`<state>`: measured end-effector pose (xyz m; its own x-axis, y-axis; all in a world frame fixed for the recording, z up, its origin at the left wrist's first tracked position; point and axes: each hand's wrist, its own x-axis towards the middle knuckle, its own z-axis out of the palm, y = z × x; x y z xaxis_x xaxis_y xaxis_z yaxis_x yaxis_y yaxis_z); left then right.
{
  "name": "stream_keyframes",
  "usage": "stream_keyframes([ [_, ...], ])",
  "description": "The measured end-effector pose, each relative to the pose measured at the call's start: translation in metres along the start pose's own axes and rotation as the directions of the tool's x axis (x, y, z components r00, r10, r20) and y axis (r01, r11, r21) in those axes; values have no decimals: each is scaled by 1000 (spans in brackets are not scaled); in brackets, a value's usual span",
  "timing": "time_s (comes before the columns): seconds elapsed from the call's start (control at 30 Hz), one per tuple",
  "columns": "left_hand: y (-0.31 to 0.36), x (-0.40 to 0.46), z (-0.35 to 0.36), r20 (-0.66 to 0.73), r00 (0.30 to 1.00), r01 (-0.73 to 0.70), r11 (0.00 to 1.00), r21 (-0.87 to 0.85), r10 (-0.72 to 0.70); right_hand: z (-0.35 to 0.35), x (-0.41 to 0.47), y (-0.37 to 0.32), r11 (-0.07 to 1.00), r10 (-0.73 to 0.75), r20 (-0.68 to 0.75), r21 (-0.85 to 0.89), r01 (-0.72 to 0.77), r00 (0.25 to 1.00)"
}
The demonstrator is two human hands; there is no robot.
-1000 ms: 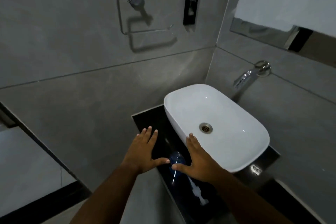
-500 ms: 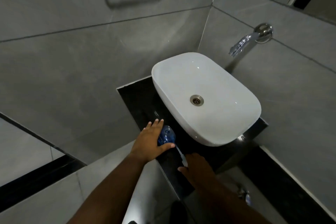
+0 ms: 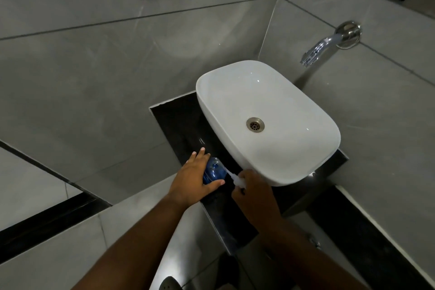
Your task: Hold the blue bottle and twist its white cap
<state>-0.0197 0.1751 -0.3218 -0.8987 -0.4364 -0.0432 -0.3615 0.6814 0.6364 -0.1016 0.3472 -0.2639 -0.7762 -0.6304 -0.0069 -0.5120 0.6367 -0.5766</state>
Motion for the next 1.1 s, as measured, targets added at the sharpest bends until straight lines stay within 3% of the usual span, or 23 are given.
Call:
stream_keyframes([
  [0.23,-4,1,4,7,1000,22,1000,-17,-22,-56,34,-30,982,-186,-88,-18,185,979],
  [0.43,-6,2,6,-47,999,-12,994,109,17,-98,52,-64,924,-321,89,-191,332,943],
  [0.67,-6,2,5,-30,999,-17,995,100,20,-83,64,-80,906,-255,370,-231,354,893],
  [0.83,-6,0,5,-30,999,-37,981,189,44,-45,80,-72,914,-192,432,-250,321,881],
  [1.0,-8,2,7,-10,999,-43,968,246,47,-16,88,-60,955,-136,376,-196,222,917],
  [1.1,-9,3,6,-2,998,-61,971,231,64,-12,89,-54,965,-135,464,-138,223,875],
])
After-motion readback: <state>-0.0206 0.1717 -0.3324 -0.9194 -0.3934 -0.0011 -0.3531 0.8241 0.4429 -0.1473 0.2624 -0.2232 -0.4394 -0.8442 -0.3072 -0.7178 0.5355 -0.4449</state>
